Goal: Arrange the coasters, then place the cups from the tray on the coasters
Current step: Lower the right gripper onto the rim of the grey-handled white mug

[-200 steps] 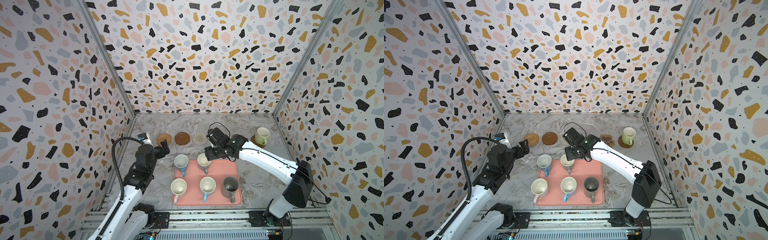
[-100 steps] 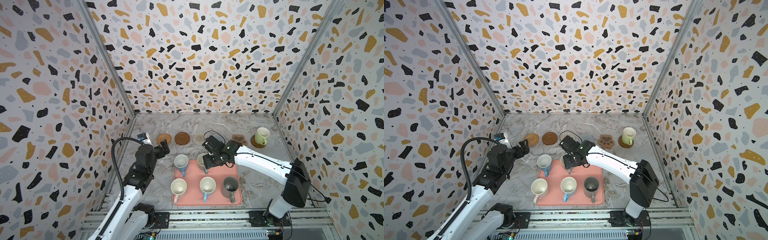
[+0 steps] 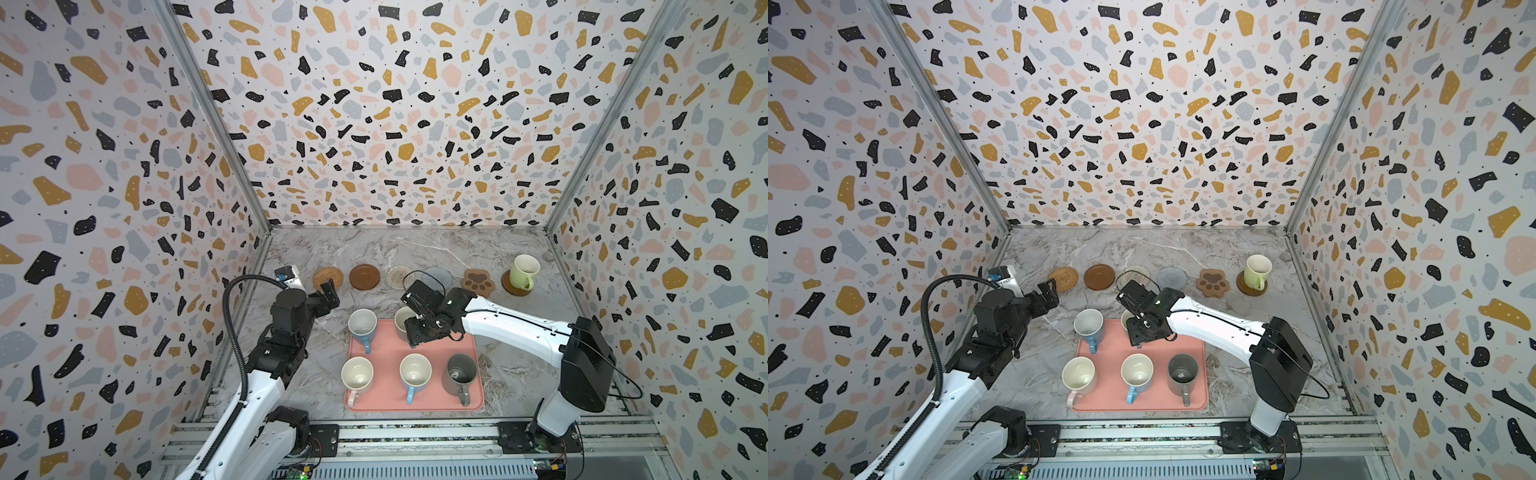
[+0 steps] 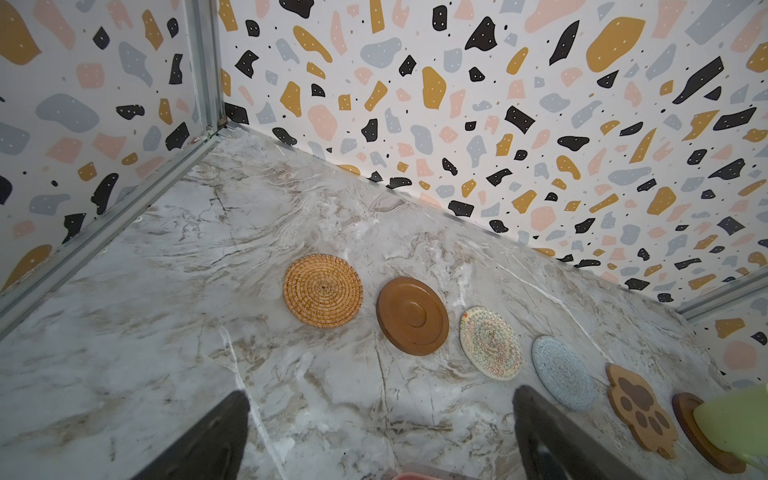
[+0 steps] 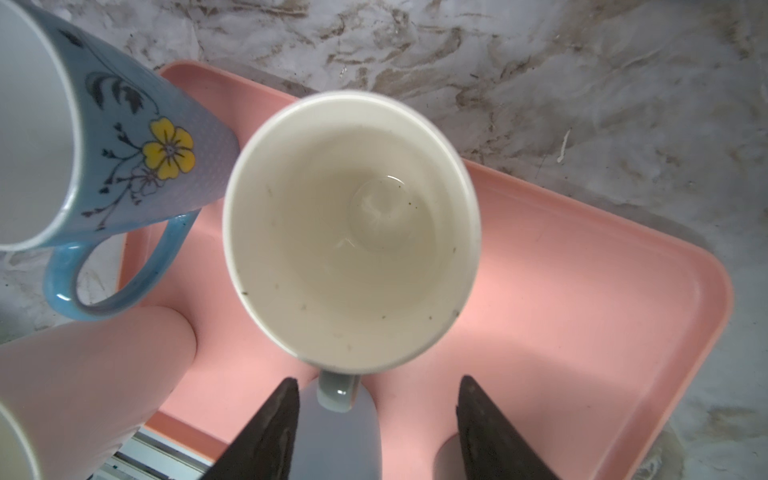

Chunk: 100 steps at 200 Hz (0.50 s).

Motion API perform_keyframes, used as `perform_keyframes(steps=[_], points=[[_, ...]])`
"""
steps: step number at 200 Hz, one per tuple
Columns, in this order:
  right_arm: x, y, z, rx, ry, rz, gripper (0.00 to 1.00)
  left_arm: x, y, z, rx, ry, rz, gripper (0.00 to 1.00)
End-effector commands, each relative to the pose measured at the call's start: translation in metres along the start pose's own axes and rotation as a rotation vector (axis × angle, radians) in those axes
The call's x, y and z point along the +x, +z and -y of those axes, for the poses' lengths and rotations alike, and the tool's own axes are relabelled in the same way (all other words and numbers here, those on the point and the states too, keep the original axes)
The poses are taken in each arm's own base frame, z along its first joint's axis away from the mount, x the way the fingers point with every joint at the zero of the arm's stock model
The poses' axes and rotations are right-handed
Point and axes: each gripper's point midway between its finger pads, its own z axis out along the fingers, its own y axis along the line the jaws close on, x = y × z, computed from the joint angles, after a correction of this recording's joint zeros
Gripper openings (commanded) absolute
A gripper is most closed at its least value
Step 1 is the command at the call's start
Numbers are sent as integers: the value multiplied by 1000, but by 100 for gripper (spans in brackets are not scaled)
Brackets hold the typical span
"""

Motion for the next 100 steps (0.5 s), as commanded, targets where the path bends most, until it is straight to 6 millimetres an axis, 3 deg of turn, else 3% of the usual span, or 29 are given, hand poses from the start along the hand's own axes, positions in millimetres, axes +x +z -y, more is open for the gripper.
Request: perform_keyframes(steps=[1, 100], points=[[4, 4, -1, 5, 4, -14, 62, -4, -1, 4, 21, -3, 20, 99], [12, 21, 17, 103, -16, -42, 53, -5, 0, 5, 19, -3, 18, 100]])
